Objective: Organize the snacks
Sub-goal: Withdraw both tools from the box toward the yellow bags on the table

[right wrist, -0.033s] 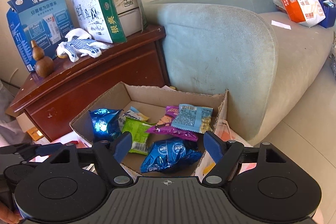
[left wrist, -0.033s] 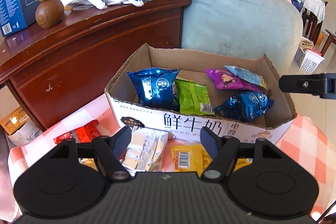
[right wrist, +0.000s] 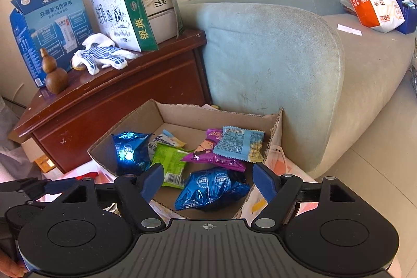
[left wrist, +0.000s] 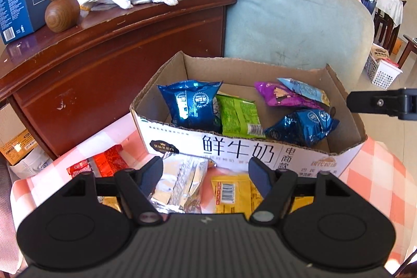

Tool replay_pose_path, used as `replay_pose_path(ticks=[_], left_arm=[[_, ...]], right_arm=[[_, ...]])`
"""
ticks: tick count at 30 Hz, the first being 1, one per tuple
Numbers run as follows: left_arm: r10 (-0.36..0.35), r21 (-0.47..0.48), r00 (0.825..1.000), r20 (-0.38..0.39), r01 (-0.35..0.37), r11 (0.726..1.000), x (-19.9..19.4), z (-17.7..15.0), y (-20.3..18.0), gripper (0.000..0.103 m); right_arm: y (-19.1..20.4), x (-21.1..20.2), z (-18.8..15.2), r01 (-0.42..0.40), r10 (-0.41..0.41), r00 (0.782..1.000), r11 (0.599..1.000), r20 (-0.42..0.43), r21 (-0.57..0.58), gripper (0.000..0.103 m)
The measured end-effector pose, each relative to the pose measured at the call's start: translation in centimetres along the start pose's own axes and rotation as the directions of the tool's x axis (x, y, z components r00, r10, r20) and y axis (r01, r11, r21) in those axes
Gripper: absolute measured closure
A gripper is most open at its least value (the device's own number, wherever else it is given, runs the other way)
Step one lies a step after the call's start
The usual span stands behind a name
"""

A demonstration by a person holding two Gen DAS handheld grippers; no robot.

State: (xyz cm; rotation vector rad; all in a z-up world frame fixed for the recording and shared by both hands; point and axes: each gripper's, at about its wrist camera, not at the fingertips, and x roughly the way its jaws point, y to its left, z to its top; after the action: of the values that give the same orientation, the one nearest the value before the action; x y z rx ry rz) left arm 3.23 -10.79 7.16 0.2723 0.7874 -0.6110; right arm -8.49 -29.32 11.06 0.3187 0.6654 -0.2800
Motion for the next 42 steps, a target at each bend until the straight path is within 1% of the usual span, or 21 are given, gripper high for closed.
replay_pose_path(ticks=[2,7,11,14,17,20,22,24,30,33,36,38,42], left_arm=[[-0.009,0.004,1.000,-0.016,0.009,1.000,-0.1,-0.9,-0.3,0.031],[0.003,0.029,0.998,-0.069,-0.001,1.000,1.5,-2.6,-1.2,0.031],[0.021,0.019,0.996,-0.092,-0.019,1.000,3.1,-3.2,-1.8,0.031],[0.052,0.049,0.997,-0.065,-0.049,0.998,3.7,-3.4,-2.6,0.030],[0.073,0.067,0.996,-0.050,-0.070,0.995,4.2,-3.5,-2.9,0.030],[0.084,0.089,0.996,-0.043,-0.080,0.993,4.1,-3.8,-3.1,0.033],[0.087,0.099,0.995,-0.040,-0.083,0.992,3.9,-4.0,-3.2,0.040],[0.091,0.102,0.995,-0.041,-0.086,0.991,3.7,-4.3,-3.0,0.044],[0.068,0.061,0.994,-0.081,-0.063,0.996,2.8,-5.3,-1.4,0.044],[0.055,0.015,0.994,-0.098,-0.054,0.998,2.2,-6.1,-0.2,0.044],[0.049,-0.009,0.993,-0.110,-0.050,0.999,1.4,-6.9,0.7,0.042],[0.052,-0.016,0.992,-0.118,-0.054,0.998,0.8,-7.4,1.1,0.041],[0.082,-0.034,0.988,-0.129,-0.087,0.996,-0.4,-8.4,2.2,0.041]], right_arm=[[-0.2,-0.4,-0.7,-0.004,0.004,1.000,1.000,-0.012,0.004,0.026],[-0.7,-1.0,-2.5,-0.013,0.015,0.999,1.000,-0.051,0.027,0.026],[-1.3,-0.2,-3.7,0.009,0.000,0.994,0.997,-0.113,0.074,0.026],[-1.9,0.4,-4.3,0.003,0.016,0.989,0.993,-0.150,0.121,0.027],[-2.1,1.1,-4.7,0.012,0.014,0.984,0.989,-0.178,0.147,0.027],[-2.2,1.5,-5.2,0.013,0.020,0.980,0.986,-0.196,0.166,0.027],[-2.1,1.8,-5.4,0.017,0.017,0.979,0.986,-0.203,0.163,0.027],[-1.8,2.1,-5.5,0.021,0.012,0.978,0.988,-0.207,0.155,0.027],[-1.6,3.1,-6.0,0.024,0.017,0.972,0.985,-0.233,0.170,0.027],[-1.5,3.5,-6.3,0.019,0.024,0.970,0.984,-0.242,0.174,0.027],[-1.1,3.8,-6.6,0.010,0.030,0.970,0.987,-0.243,0.161,0.028],[-0.7,4.0,-6.7,0.001,0.035,0.970,0.989,-0.241,0.148,0.027],[-0.1,5.0,-6.9,-0.031,0.064,0.967,0.990,-0.246,0.134,0.027]])
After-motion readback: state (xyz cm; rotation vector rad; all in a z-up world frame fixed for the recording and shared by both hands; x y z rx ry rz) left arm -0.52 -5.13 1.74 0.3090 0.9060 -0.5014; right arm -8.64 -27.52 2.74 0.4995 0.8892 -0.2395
